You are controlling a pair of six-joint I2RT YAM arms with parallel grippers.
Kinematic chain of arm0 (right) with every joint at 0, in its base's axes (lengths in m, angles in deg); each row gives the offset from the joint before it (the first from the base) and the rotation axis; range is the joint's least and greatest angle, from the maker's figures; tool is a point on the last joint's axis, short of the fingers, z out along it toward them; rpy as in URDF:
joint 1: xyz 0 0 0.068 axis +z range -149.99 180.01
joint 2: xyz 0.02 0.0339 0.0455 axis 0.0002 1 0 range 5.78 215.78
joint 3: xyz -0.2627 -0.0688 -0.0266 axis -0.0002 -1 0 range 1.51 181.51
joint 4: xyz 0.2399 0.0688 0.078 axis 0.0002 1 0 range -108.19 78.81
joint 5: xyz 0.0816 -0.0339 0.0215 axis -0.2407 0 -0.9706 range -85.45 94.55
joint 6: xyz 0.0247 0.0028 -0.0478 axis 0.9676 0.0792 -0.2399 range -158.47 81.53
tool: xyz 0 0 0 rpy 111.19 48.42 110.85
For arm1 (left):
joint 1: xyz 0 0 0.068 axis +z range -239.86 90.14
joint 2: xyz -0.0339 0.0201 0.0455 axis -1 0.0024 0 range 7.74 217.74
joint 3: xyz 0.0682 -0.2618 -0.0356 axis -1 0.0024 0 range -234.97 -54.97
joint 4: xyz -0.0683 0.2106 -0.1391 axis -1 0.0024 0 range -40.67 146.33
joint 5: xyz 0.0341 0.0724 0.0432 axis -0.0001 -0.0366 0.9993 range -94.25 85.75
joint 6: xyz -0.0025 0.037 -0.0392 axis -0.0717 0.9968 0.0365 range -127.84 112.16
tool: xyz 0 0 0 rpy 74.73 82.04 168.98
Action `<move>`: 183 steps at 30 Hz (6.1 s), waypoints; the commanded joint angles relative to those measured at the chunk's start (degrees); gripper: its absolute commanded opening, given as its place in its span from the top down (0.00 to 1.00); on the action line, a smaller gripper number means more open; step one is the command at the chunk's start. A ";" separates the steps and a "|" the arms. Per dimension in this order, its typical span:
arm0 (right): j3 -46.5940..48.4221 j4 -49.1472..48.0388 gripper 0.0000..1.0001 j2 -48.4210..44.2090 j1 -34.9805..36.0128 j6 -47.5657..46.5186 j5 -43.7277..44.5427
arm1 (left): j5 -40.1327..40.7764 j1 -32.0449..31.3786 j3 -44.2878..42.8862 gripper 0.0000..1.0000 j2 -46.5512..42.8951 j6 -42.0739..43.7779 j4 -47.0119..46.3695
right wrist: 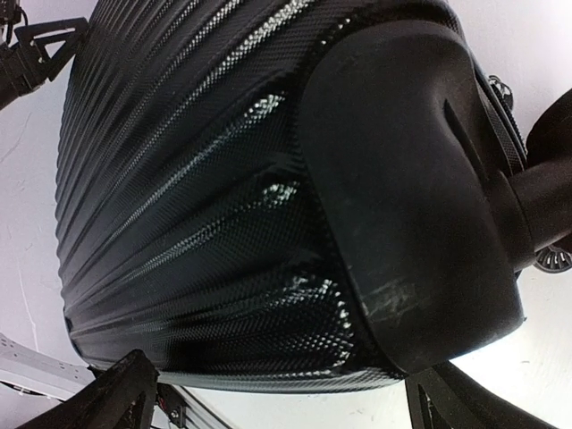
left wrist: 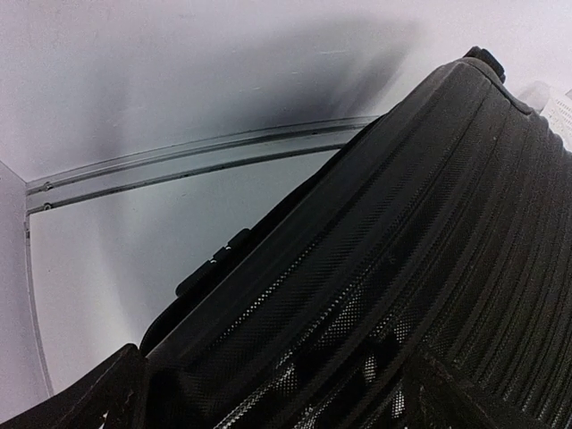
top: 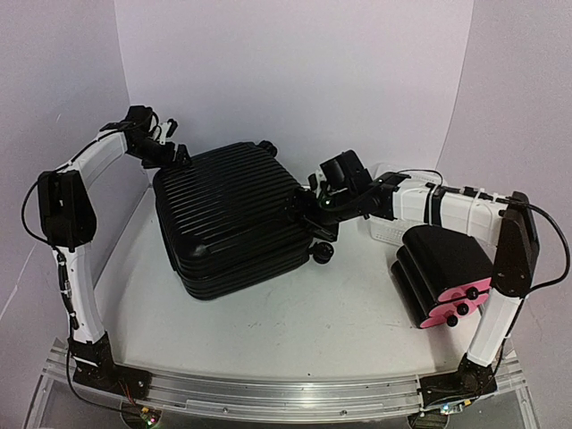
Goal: Open, take out, and arrange the luggage
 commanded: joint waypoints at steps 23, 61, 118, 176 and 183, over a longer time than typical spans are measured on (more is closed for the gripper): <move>14.06 5.05 0.02 10.44 -15.09 -12.48 -18.03 | -19.28 -9.88 50.58 0.15 -35.02 -14.81 0.55; -19.02 5.70 0.37 -10.74 -11.49 -5.17 -13.06 | -30.50 6.78 54.39 0.04 -42.79 -23.33 -9.85; -5.65 -24.42 0.12 1.67 -3.46 -6.23 -9.32 | 7.50 8.77 51.97 0.01 -66.39 -26.19 5.36; 3.01 -9.83 0.33 13.52 -9.20 7.17 -7.41 | -9.08 8.84 27.61 0.03 -22.00 -11.39 4.32; -0.60 -10.20 0.26 11.08 -7.01 9.06 -7.29 | -13.42 8.89 32.18 0.09 -22.39 -12.77 3.85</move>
